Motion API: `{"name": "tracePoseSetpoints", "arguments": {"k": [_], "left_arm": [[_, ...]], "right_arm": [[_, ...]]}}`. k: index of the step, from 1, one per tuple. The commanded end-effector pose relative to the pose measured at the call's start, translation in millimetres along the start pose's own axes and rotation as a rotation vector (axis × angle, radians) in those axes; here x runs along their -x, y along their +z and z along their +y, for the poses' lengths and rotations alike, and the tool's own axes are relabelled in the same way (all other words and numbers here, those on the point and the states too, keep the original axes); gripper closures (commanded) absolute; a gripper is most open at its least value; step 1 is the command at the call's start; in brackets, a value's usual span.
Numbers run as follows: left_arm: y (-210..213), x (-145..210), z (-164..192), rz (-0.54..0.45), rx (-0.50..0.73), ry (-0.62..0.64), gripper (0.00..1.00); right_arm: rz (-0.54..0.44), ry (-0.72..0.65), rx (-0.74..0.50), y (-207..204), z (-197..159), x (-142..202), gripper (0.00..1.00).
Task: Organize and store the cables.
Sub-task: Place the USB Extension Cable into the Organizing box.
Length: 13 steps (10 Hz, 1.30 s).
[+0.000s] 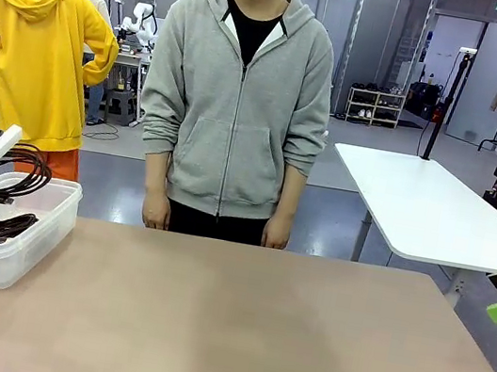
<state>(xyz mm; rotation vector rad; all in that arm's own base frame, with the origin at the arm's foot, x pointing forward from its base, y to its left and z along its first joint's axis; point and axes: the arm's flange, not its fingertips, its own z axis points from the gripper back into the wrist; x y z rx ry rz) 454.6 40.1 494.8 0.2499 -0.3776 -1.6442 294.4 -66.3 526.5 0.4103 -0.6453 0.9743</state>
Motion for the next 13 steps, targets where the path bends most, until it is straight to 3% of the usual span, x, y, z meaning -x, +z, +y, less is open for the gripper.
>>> {"name": "tracePoseSetpoints", "arguments": {"k": [1, 2, 4, 5, 6, 10, 11, 13], "left_arm": [[-26, 7, 14, -0.048, -0.022, -0.047, 0.86], [-41, 13, 25, 0.013, -0.009, -0.033, 0.86], [-62, 22, 41, -0.035, -0.003, -0.032, 0.86], [-73, 20, 49, 0.011, 0.012, -0.02, 0.86], [-77, 20, 51, 0.019, 0.029, 0.011, 0.77], [-89, 20, 56, 0.015, 0.088, 0.11, 0.06], [-86, 15, 55, 0.018, 0.083, 0.114, 0.0], [-77, 8, 50, 0.029, 0.077, 0.132, 0.0]], "right_arm": [[-0.002, -0.011, -0.003, 0, 1, -2, 0.0], [-0.002, -0.011, -0.003, 0, 1, -2, 0.0], [-0.002, -0.011, -0.003, 0, 1, -2, 0.0], [-0.002, -0.011, -0.003, 0, 1, -2, 0.0], [-0.002, -0.011, -0.003, 0, 1, -2, 0.0], [-0.002, -0.011, -0.003, 0, 1, -2, 0.0], [-0.002, -0.011, -0.003, 0, 1, -2, 0.0], [-0.002, -0.011, -0.003, 0, 1, -2, 0.0]]}}
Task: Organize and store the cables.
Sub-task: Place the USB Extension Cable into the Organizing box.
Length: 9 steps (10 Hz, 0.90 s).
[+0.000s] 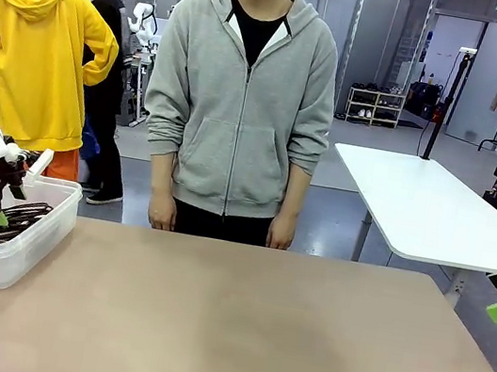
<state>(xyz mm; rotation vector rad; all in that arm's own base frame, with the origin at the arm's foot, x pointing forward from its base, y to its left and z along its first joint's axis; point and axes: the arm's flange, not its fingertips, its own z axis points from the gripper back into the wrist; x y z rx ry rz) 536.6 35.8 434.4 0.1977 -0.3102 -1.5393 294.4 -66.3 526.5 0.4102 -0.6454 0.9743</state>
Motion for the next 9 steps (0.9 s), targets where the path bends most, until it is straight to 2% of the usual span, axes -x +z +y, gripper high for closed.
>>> {"name": "tracePoseSetpoints", "arguments": {"k": [1, 3, 4, 9], "left_arm": [[13, -2, -6, 0.007, 0.007, 0.04, 0.0], [16, -7, -18, -0.013, 0.002, 0.103, 0.0], [10, -4, -1, -0.004, -0.01, 0.034, 0.0], [10, -4, -1, -0.004, -0.01, 0.034, 0.0]], "right_arm": [[-0.002, -0.011, -0.003, 0, 1, -2, 0.0], [-0.002, -0.011, -0.003, 0, 1, -2, 0.0], [-0.002, -0.011, -0.003, 0, 1, -2, 0.0], [-0.002, -0.011, -0.003, 0, 1, -2, 0.0]]}}
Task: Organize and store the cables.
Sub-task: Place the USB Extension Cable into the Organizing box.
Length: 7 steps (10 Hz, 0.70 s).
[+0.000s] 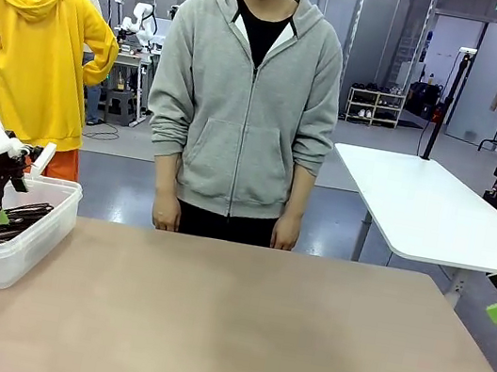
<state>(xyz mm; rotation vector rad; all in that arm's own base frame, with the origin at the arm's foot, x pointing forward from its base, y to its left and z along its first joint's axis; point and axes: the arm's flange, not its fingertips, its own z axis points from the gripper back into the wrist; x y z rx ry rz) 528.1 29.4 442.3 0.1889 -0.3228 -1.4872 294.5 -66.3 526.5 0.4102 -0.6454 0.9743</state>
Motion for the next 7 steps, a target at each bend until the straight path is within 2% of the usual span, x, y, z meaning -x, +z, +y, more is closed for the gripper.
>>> {"name": "tracePoseSetpoints", "arguments": {"k": [1, 7], "left_arm": [[0.0, 2.4, 4.5, 0.002, -0.004, -0.019, 0.0], [0.0, 2.4, 4.5, 0.002, -0.004, -0.019, 0.0]], "right_arm": [[-0.002, -0.011, -0.003, 0.4, 0.9, -1.8, 0.0], [-0.002, -0.011, -0.003, 0.4, 0.9, -1.8, 0.0]]}}
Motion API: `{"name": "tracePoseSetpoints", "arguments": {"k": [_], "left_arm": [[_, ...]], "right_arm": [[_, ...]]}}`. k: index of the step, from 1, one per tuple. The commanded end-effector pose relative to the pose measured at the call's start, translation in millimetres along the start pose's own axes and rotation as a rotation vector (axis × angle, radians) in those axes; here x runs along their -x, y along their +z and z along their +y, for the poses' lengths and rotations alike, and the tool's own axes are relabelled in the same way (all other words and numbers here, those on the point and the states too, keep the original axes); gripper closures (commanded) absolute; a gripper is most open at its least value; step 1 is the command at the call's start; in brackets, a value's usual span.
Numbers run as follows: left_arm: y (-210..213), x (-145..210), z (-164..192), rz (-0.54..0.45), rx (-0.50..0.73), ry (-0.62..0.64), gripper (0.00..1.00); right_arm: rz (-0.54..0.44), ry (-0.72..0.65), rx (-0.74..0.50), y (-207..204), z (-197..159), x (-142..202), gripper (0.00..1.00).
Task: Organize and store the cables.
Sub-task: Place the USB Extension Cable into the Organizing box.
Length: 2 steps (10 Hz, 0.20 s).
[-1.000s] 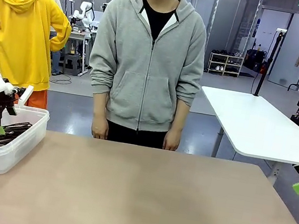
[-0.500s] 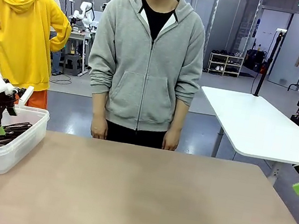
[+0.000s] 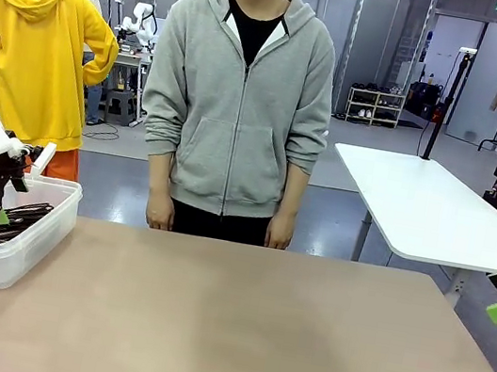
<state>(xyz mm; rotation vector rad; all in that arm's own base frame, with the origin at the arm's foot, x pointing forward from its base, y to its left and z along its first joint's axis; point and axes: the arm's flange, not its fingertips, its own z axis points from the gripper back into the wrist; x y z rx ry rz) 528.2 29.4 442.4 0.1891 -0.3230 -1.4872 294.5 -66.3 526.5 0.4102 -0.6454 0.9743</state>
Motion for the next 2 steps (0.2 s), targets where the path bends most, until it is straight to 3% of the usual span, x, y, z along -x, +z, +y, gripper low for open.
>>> {"name": "tracePoseSetpoints", "arguments": {"k": [1, 2], "left_arm": [[-0.1, 2.5, 4.4, 0.002, -0.003, -0.019, 0.0], [-0.1, 2.5, 4.4, 0.002, -0.003, -0.019, 0.0]], "right_arm": [[-0.002, -0.011, -0.003, 0.4, 0.9, -1.8, 0.0], [-0.002, -0.011, -0.003, 0.4, 0.9, -1.8, 0.0]]}}
